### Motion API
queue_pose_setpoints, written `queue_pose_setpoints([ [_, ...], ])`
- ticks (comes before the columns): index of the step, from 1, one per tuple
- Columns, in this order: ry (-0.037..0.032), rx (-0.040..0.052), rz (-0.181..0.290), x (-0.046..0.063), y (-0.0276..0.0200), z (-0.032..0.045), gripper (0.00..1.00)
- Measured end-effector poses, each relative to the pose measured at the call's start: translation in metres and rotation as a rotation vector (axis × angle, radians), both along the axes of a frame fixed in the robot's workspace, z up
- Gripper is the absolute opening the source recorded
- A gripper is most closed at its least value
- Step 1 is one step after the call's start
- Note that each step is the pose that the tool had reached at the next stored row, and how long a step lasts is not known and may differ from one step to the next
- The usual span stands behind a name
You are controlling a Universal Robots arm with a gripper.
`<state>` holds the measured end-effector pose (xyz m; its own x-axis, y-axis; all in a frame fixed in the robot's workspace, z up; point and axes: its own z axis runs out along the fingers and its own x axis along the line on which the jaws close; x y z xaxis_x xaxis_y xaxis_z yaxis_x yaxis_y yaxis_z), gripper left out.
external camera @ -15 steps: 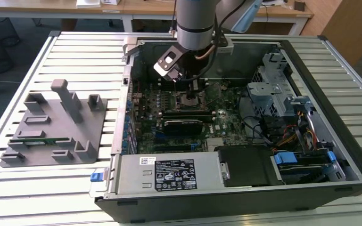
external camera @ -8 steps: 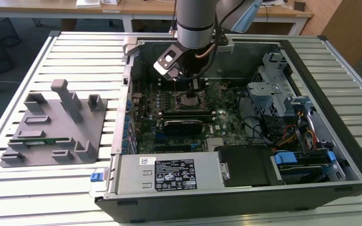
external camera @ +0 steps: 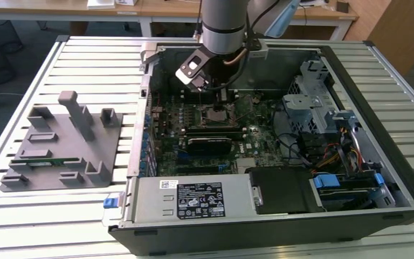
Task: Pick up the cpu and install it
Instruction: 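Place the cpu into insertion slot, then close the cpu cover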
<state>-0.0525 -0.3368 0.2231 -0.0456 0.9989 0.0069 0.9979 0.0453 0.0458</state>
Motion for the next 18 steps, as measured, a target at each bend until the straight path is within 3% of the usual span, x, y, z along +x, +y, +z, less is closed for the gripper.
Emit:
queue_pose_setpoints([
  [7, 0.0, -0.0007, 0.0, 0.0, 0.0, 0.0073, 0.11],
  [18, 0.0016, -0.0009, 0.0, 0.0, 0.0, 0.0268, 0.11],
])
